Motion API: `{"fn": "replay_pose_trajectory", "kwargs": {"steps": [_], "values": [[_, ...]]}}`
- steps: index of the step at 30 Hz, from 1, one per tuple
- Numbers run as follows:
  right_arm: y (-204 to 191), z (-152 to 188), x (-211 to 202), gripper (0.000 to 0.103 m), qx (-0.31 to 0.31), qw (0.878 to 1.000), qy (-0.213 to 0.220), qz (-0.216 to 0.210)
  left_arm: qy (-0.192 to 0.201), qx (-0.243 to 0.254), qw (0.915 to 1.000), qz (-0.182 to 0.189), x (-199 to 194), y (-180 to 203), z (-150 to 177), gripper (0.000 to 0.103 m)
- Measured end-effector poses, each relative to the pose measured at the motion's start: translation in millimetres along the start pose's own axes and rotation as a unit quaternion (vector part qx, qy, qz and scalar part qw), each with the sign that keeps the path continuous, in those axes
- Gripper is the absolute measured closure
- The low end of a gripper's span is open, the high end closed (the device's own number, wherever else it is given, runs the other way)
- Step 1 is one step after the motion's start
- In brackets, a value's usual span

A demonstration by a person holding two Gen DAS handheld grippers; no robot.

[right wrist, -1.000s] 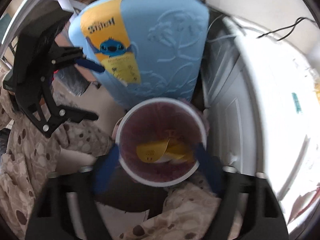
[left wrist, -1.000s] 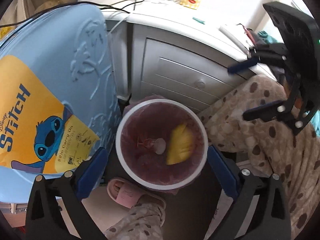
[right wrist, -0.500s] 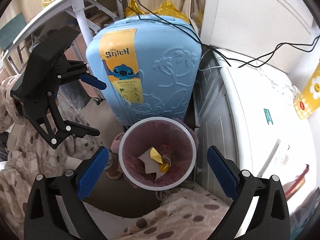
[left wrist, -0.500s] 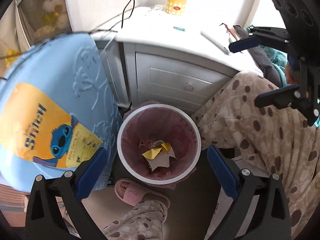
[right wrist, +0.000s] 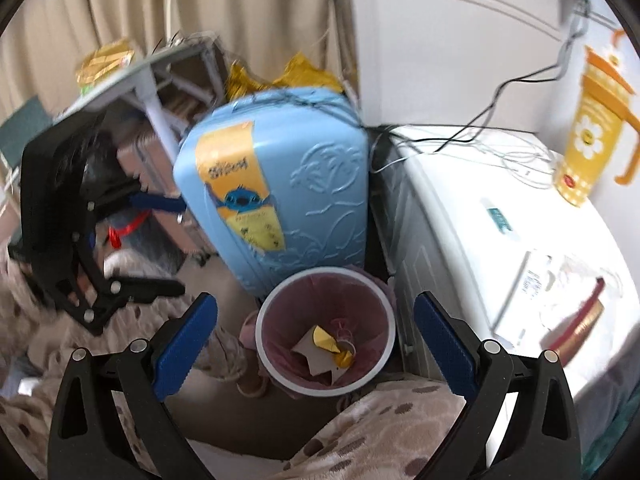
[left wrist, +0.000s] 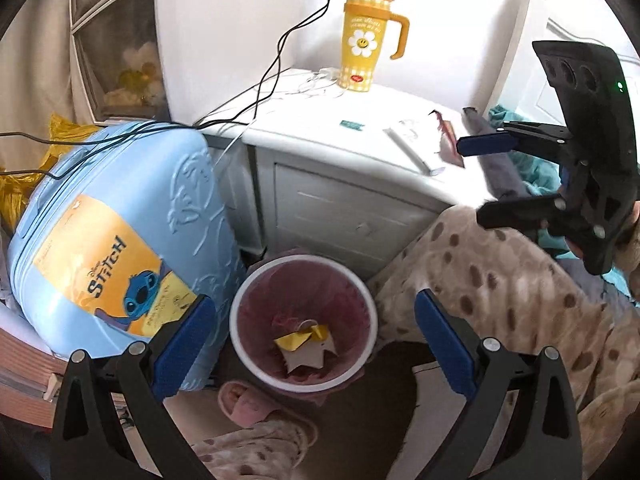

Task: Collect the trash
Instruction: 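Move the right gripper back to the red-and-gold striped paper sleeve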

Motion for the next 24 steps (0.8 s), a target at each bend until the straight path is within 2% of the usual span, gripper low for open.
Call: {"fn": "replay_pose_trajectory", "kwargs": {"steps": [7, 11, 15, 19, 24], "values": [[46.1, 0.5, -31.9, 0.007, 0.041, 0.998, 0.025, 0.044, 0.012, 0.015, 0.9995, 0.023, 8.1, 34.0, -14.3, 0.005], [87.1, 8.7, -47.1, 0.007, 0.093, 0.993, 0.037, 0.063, 0.035, 0.008, 0.9982, 0.047, 14.9, 53.0, -30.8, 0.005], [135.5, 19.2, -59.6, 0.007, 0.155, 0.983, 0.051, 0.082, 0.050, -0.003, 0.9961, 0.072, 25.6, 71.2, -49.6, 0.005], [181.0, 29.4, -61.8, 0.007, 0.204, 0.972, 0.056, 0.104, 0.051, 0.001, 0.9965, 0.066, 41.9, 82.9, -64.3, 0.005], [218.9, 41.6, -48.1, 0.009, 0.250, 0.962, 0.046, 0.103, 0.058, 0.003, 0.9967, 0.056, 57.8, 90.4, -80.5, 0.005]]}}
Point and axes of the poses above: each gripper's, at about its wrist camera, not at the fingertips, and x roughly the way its jaws point, y to its right, z to its underside, the point moved 10 cm from there along x, roughly the way its jaws point, and after that the axes turned 2 degrees about -z, right-handed, at the moved point
